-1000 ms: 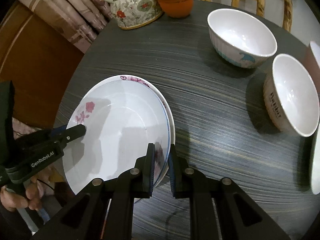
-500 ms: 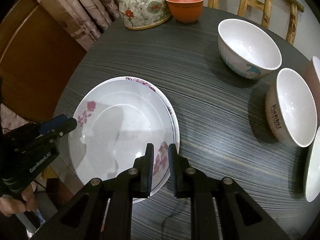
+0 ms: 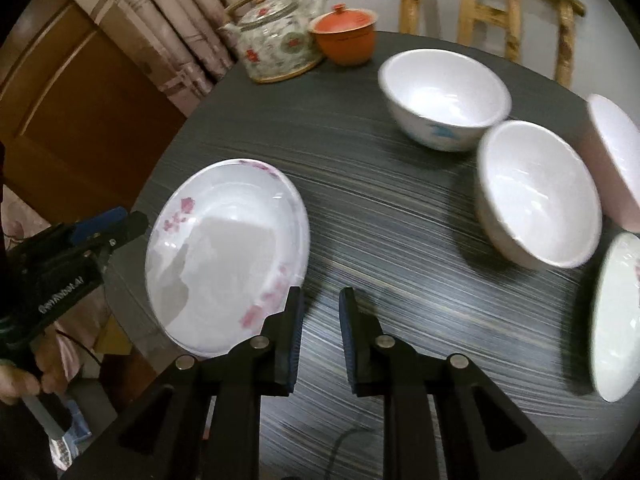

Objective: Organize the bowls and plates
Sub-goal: 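Open the left tool and withdraw from the plate stack, then grasp the rim of the other pink-blossom plate with the left tool, then lift the blossom plate with the left tool and lower it onto the plate stack, then open the left tool and pull back from the plate stack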

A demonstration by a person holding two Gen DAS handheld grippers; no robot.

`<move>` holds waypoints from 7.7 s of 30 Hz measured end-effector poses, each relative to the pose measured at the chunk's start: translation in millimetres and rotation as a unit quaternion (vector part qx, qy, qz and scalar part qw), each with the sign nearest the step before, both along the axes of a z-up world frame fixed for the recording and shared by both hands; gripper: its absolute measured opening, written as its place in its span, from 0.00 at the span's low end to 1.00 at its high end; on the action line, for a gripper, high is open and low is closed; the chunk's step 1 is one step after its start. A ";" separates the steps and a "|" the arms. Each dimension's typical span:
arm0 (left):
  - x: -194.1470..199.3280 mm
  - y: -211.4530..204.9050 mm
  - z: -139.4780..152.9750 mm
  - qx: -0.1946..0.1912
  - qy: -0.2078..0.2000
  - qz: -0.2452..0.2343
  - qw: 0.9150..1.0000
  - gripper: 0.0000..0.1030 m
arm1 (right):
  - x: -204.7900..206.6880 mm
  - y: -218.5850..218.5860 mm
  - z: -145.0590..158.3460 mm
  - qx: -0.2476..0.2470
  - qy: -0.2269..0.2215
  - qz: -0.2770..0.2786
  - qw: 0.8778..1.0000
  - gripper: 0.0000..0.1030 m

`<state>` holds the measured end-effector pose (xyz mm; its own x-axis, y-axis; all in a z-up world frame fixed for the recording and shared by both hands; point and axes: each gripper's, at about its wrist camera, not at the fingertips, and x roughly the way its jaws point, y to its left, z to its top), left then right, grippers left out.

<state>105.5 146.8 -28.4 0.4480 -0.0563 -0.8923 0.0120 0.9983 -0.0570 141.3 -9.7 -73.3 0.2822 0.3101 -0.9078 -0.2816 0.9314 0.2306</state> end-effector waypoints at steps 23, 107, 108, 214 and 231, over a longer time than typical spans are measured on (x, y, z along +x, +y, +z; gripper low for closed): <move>6.1 -200.2 -6.5 -0.044 0.035 -0.057 0.997 0.32 | -12.0 -242.1 19.8 -0.049 -0.019 -0.135 0.989 0.19; 65.0 -209.3 -86.6 -0.057 0.106 -0.043 0.992 0.11 | -2.8 -244.3 -38.8 -0.048 0.026 -0.097 0.994 0.15; 62.0 -209.2 -83.9 -0.056 0.104 -0.040 0.992 0.11 | -3.7 -239.7 -38.3 -0.048 0.026 -0.095 0.994 0.15; 22.1 34.6 -3.7 0.065 0.018 0.036 0.997 0.25 | 19.8 63.5 4.8 -0.036 0.002 0.016 0.999 0.22; 32.1 -88.5 17.4 0.033 0.015 -0.048 0.998 0.26 | 8.0 -47.3 26.1 -0.029 -0.003 -0.048 0.998 0.22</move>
